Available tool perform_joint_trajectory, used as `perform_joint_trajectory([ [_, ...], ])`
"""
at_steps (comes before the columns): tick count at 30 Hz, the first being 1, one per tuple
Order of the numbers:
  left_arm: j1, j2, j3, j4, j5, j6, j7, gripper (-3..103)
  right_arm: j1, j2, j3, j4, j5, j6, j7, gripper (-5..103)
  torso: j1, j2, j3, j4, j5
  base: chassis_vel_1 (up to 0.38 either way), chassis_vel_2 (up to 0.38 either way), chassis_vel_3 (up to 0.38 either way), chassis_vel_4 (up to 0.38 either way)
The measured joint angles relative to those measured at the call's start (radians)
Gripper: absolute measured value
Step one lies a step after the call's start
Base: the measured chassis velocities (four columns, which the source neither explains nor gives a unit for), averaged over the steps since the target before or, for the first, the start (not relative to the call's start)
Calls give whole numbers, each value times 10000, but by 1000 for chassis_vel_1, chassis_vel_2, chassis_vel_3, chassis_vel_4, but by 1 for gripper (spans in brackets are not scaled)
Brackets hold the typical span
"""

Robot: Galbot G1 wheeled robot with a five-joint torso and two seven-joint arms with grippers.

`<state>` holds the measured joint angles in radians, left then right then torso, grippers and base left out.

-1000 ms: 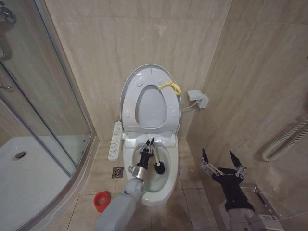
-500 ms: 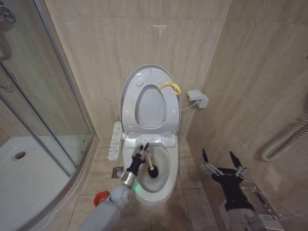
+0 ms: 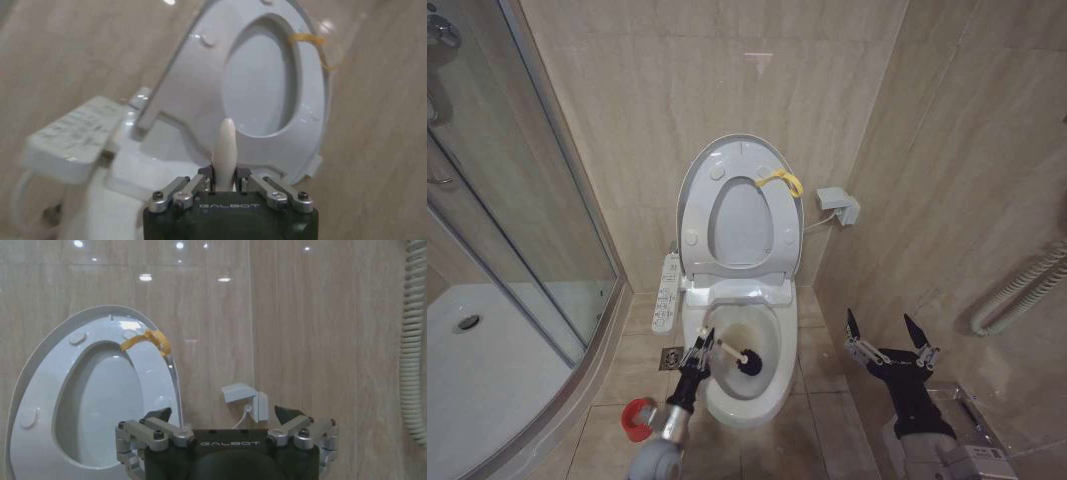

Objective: Open the toilet lid, clean the toilet bowl with a toilet brush, close the toilet lid, and flush.

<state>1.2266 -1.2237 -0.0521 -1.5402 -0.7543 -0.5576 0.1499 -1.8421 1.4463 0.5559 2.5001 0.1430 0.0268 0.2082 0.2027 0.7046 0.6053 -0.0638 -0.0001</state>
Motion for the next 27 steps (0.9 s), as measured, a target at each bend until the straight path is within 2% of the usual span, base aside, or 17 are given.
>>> perform_joint_trajectory([
  [7, 151, -188, -201, -202, -702, 60, -306, 20, 0, 0, 0, 0, 1, 0, -1, 100, 0, 0, 0, -1, 0, 0, 0, 0, 0],
  [12, -872, -378, -220, 687, -703, -82, -118, 20, 0, 1, 0, -1, 0, 0, 2, 100, 1, 0, 2, -4, 2, 0, 0, 0, 0],
  [14, -1662, -525, -227, 1458, -442, -283, 204, 20, 0, 0, 1, -1, 0, 0, 2, 100, 3, -1, 2, -5, 1, 0, 0, 0, 0],
  [18, -2553, -736, -48, 2306, -368, -404, 379, 20, 0, 0, 0, 0, 0, 0, 0, 100, 3, -2, 2, -2, 1, 0, 0, 0, 0],
  [23, -3037, -911, 232, 2695, -412, -427, 375, 20, 0, 0, 0, 0, 0, 0, 0, 100, 3, -2, 2, -4, 1, 0, 0, 0, 0],
  [27, -2730, -799, 499, 2430, -567, -351, 344, 20, 0, 0, 0, 0, 0, 0, 0, 100, 3, -2, 2, -3, 2, 0, 0, 0, 0],
])
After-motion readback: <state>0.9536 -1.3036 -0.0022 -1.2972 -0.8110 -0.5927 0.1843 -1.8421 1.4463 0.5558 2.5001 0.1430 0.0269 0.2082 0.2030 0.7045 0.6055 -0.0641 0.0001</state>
